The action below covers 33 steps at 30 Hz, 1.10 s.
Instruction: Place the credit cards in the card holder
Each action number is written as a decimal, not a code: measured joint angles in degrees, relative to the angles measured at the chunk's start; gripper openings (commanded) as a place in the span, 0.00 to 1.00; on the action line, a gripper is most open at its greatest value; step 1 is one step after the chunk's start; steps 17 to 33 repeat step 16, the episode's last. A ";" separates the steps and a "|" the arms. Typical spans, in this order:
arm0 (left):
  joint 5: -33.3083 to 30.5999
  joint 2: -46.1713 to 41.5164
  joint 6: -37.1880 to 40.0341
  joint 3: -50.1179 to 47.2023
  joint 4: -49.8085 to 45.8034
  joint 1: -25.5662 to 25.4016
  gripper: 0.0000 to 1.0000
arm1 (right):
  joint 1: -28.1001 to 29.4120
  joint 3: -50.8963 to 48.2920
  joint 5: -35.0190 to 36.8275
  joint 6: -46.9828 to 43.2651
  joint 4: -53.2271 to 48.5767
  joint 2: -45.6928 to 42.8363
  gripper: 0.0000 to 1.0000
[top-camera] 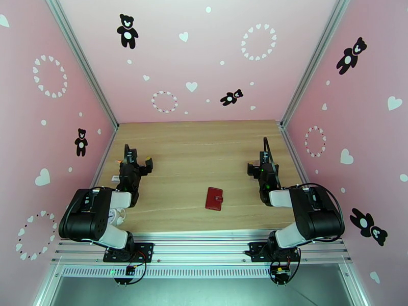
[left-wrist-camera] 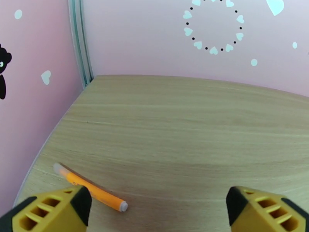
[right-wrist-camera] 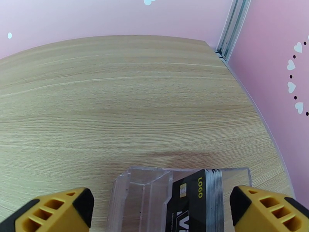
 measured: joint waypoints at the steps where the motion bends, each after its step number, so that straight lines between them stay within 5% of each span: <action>1: 0.04 0.00 -0.17 0.00 -0.35 0.00 0.99 | 0.00 0.00 0.00 0.02 -0.02 0.00 0.99; 33: 0.15 0.00 -0.79 0.09 -1.38 0.00 0.99 | -0.37 0.85 -1.53 0.02 -0.46 0.00 0.99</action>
